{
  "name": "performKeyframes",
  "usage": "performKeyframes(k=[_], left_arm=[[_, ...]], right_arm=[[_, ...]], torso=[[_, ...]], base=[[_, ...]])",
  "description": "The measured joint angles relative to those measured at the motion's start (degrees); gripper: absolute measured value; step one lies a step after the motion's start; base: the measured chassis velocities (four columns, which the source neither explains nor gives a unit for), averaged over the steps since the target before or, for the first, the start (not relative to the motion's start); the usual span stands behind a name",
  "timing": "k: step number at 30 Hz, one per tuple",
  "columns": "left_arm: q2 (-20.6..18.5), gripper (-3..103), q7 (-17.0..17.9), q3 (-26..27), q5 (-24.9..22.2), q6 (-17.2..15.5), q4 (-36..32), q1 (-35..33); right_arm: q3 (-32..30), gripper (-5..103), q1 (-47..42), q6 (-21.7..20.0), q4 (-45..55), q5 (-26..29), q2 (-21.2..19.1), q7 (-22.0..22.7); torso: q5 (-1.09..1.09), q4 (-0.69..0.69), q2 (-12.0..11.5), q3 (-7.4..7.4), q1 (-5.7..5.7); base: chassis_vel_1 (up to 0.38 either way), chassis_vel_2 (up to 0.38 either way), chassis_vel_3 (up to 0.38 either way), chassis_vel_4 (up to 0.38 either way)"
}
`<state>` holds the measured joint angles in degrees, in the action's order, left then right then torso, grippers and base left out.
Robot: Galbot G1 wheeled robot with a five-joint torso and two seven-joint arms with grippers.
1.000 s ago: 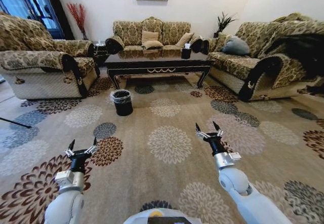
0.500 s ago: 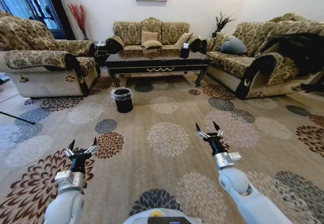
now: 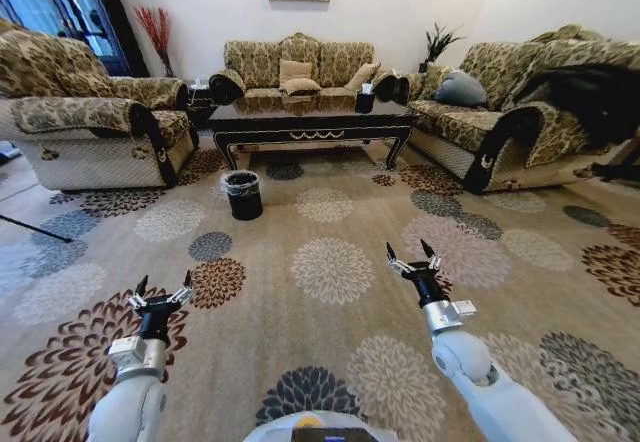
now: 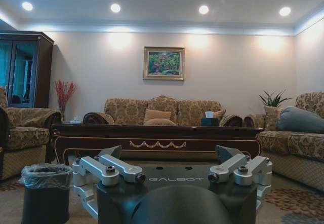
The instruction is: Move to the front of the table and pick up the trash from the floor, then place it into the trash bin.
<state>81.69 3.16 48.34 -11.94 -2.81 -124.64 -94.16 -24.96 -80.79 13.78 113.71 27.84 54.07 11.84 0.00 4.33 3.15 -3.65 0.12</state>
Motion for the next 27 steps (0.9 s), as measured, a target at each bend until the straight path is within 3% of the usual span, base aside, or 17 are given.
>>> performKeyframes(k=[27], left_arm=[[0.0, 100, 0.0, 0.0, 0.0, 0.0, 0.0, 0.0]], right_arm=[[0.0, 100, 0.0, 0.0, 0.0, 0.0, 0.0, 0.0]], torso=[[-0.01, -0.01, 0.0, -0.01, 0.0]], base=[[0.006, -0.003, -0.006, 0.004]])
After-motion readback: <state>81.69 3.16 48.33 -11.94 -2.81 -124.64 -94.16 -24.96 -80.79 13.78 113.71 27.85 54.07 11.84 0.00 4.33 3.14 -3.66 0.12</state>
